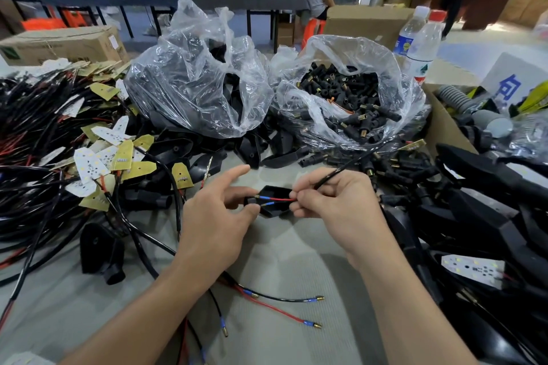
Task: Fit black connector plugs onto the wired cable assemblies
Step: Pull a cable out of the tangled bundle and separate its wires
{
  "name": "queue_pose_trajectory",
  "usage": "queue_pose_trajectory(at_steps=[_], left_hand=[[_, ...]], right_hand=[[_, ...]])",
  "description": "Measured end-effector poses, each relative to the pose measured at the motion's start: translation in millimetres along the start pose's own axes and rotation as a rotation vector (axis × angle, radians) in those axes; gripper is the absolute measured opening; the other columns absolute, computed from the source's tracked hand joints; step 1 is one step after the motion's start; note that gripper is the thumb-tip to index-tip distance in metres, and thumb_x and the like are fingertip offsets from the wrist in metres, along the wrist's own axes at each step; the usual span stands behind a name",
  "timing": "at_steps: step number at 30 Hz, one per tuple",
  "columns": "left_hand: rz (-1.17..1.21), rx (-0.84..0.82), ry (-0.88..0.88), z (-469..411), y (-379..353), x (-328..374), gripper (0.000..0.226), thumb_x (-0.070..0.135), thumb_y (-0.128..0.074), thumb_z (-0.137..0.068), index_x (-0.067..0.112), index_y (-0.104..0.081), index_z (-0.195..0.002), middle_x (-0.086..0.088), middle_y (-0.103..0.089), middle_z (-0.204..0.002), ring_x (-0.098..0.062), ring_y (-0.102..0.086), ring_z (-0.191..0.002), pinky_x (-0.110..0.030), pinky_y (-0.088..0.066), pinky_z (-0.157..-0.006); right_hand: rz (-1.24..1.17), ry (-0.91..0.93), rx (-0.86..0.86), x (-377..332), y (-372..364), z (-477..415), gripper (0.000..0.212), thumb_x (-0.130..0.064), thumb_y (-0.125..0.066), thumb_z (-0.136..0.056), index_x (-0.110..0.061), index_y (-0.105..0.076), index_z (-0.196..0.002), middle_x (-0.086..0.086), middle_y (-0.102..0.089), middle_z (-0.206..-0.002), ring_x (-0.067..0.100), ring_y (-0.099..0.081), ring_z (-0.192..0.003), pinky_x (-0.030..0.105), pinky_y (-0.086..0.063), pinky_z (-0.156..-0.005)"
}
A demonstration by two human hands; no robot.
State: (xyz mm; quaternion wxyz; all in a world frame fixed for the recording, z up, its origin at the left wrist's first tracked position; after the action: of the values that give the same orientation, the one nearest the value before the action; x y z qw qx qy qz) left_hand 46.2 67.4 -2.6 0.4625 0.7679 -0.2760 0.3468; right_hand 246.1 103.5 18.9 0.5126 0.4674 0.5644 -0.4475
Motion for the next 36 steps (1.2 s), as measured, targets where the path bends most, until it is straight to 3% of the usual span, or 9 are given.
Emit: queue_pose_trajectory(at_steps=[5, 8, 12, 15, 20, 29, 33, 36], left_hand=[[0.01, -0.019, -0.005, -0.6, -1.8, -2.1, 0.064, 0.018, -0.087, -0.078, 0.05, -0.061, -0.127, 0.04, -0.069, -0.092, 0.006, -0.069, -0.086, -0.019, -0.049, -0.083], [0.006, 0.001, -0.019, 0.4, -2.6, -0.1, 0.061, 0.017, -0.085, -0.077, 0.048, -0.063, -0.125, 0.041, -0.069, -0.09, 0.012, -0.065, -0.09, -0.006, -0.043, -0.078], [0.064, 0.006, 0.006, -0.8, -1.5, 1.3, 0.061, 0.014, -0.086, -0.077, 0.045, -0.066, -0.125, 0.037, -0.071, -0.09, 0.008, -0.069, -0.078, -0.006, -0.047, -0.074], [0.116, 0.023, 0.004, -0.8, 0.2, 2.4, 0.059, 0.01, -0.086, -0.077, 0.043, -0.067, -0.123, 0.033, -0.073, -0.091, 0.007, -0.07, -0.073, -0.001, -0.045, -0.068], [0.143, 0.019, -0.026, 0.8, 2.2, 8.5, 0.055, 0.014, -0.086, -0.078, 0.045, -0.068, -0.119, 0.035, -0.072, -0.092, 0.013, -0.068, -0.088, 0.002, -0.041, -0.078], [0.108, 0.025, -0.061, 2.3, 5.6, 15.1, 0.054, 0.018, -0.087, -0.075, 0.053, -0.067, -0.112, 0.037, -0.072, -0.092, 0.014, -0.066, -0.095, -0.001, -0.04, -0.087], [0.101, 0.014, -0.077, 3.0, 5.4, 20.4, 0.053, 0.017, -0.087, -0.076, 0.052, -0.067, -0.11, 0.037, -0.071, -0.091, 0.015, -0.066, -0.095, 0.0, -0.039, -0.084], [0.088, 0.001, -0.067, 3.8, 4.8, 21.2, 0.051, 0.016, -0.086, -0.076, 0.05, -0.069, -0.11, 0.037, -0.071, -0.091, 0.015, -0.065, -0.095, 0.0, -0.038, -0.082]], right_hand=[[-0.054, -0.017, -0.12, 1.4, -8.1, -1.9, 0.028, 0.021, -0.058, -0.088, -0.002, -0.072, -0.082, 0.013, -0.073, -0.071, 0.019, -0.069, -0.059, 0.027, -0.059, -0.058], [-0.091, -0.027, -0.027, 2.8, -4.9, -4.3, 0.024, 0.019, -0.057, -0.09, -0.001, -0.07, -0.084, 0.01, -0.073, -0.07, 0.017, -0.069, -0.058, 0.024, -0.058, -0.057], [-0.164, -0.03, 0.13, 3.3, 8.7, -7.9, 0.022, 0.019, -0.056, -0.091, 0.001, -0.068, -0.085, 0.013, -0.072, -0.071, 0.016, -0.068, -0.057, 0.024, -0.059, -0.058], [-0.104, -0.063, 0.148, 6.5, 11.1, -6.2, 0.025, 0.018, -0.058, -0.09, -0.002, -0.069, -0.081, 0.015, -0.07, -0.068, 0.019, -0.068, -0.056, 0.024, -0.058, -0.055], [-0.017, -0.119, 0.062, 10.2, 1.4, -4.7, 0.027, 0.018, -0.058, -0.091, -0.004, -0.069, -0.08, 0.011, -0.07, -0.066, 0.018, -0.066, -0.054, 0.024, -0.056, -0.054], [0.076, -0.117, 0.148, 14.1, 8.2, -8.5, 0.027, 0.014, -0.06, -0.09, -0.009, -0.071, -0.079, 0.009, -0.073, -0.066, 0.019, -0.069, -0.056, 0.031, -0.061, -0.06], [0.168, -0.103, 0.196, 14.4, 12.8, -7.2, 0.029, 0.011, -0.062, -0.089, -0.014, -0.073, -0.078, 0.007, -0.074, -0.068, 0.019, -0.072, -0.059, 0.031, -0.061, -0.063], [0.085, -0.102, 0.125, 12.7, 3.9, -4.8, 0.03, 0.014, -0.06, -0.09, -0.011, -0.071, -0.078, 0.008, -0.073, -0.067, 0.019, -0.069, -0.056, 0.03, -0.061, -0.06]])
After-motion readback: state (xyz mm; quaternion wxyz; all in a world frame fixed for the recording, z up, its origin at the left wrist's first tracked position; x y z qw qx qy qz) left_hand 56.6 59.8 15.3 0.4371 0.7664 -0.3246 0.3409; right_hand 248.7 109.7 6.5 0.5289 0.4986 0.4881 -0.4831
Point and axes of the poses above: each hand's wrist, its own z-axis away from the middle knuckle, its own y-axis out of the back of the hand, x = y × z, the point moved 6 cm from there along -z, towards the middle knuckle
